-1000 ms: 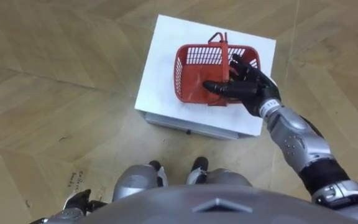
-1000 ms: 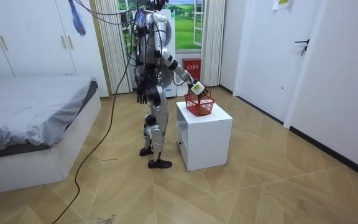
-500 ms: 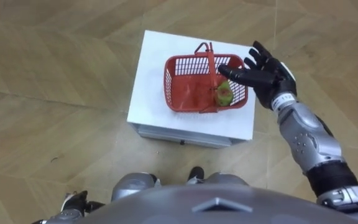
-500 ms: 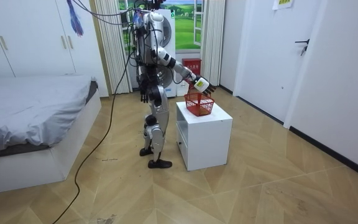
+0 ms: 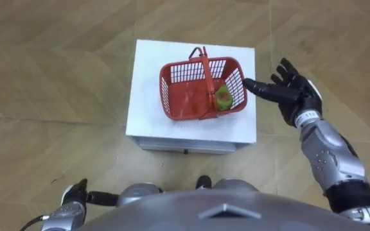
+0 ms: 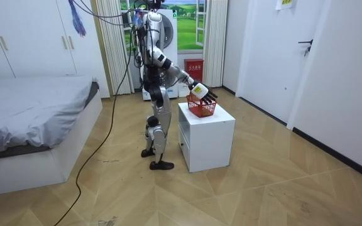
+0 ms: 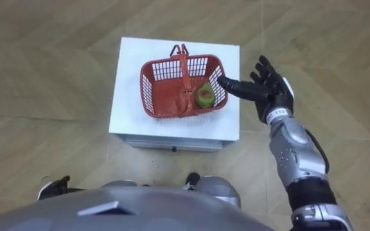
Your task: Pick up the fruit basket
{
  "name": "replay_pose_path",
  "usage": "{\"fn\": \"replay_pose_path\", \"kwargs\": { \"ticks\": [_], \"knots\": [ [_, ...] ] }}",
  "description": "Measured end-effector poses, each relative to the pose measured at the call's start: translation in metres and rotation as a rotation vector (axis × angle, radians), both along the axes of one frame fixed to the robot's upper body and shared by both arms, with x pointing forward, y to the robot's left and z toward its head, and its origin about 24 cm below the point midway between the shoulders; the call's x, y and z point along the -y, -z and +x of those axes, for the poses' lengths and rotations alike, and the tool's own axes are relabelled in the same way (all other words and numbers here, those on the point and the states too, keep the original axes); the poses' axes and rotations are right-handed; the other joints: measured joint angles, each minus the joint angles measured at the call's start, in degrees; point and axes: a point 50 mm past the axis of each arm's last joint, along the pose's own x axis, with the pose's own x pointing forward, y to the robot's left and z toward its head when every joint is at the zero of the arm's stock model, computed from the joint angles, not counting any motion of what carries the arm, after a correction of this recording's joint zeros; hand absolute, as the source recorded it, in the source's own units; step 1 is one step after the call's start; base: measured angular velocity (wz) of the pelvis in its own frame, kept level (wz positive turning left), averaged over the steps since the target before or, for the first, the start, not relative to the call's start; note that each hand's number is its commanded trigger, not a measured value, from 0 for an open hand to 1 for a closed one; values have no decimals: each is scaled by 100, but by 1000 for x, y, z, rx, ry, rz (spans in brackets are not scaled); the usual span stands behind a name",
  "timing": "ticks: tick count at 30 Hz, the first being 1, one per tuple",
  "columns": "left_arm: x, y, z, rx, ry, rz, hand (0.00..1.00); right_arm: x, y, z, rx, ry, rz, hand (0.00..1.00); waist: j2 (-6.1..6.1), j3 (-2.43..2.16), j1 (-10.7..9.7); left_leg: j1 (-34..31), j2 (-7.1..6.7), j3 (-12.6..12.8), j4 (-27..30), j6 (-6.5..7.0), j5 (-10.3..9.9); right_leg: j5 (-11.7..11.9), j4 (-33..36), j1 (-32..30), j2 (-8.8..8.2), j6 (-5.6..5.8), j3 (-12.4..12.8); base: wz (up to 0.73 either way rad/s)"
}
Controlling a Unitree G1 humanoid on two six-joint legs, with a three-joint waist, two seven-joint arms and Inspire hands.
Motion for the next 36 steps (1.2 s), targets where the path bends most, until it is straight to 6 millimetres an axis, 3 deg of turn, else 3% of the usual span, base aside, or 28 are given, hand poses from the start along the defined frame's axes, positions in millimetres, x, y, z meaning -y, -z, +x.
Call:
{"fn": "replay_pose_path", "kwargs": {
  "ticks": [3, 7, 14, 20, 30, 36],
  "knots": [
    [3, 1, 1, 9, -22, -5, 0, 10, 27, -27, -164, 13, -63, 0, 8, -52, 1, 39, -5, -4, -23, 1, 0, 0, -1, 22, 32, 3, -3, 0],
    [6, 3, -5, 5, -52, -17, 0, 22, 52, -65, -353, 61, -110, 0, 104, -30, 40, 115, -1, -11, -69, 6, -5, -24, -27, 119, 48, 12, 36, 0],
    [4, 2, -8, 17, -60, -11, 0, 30, 75, -117, -620, -6, -238, 0, 85, -6, 42, 186, 6, -55, -74, -12, -16, -83, -18, 192, 53, 10, 9, 3],
    [4, 4, -13, -8, -50, -15, 0, 20, 84, -138, -719, -99, -279, 0, 54, 7, 46, 209, 19, -54, -83, -23, -31, -92, -78, 244, 60, 9, 4, 0],
    [6, 5, -13, -61, 53, 4, 0, 16, 88, -152, -787, -134, -285, 0, 106, 35, 37, 323, 36, -51, -73, -40, -43, -97, -115, 334, 63, 1, 46, -2],
    [7, 5, -7, -70, 110, 6, 0, 11, 90, -158, -820, -124, -259, 0, 121, 40, -92, 337, 35, -55, -65, -40, -43, -139, -94, 321, 60, 1, 62, 3]
  ]
}}
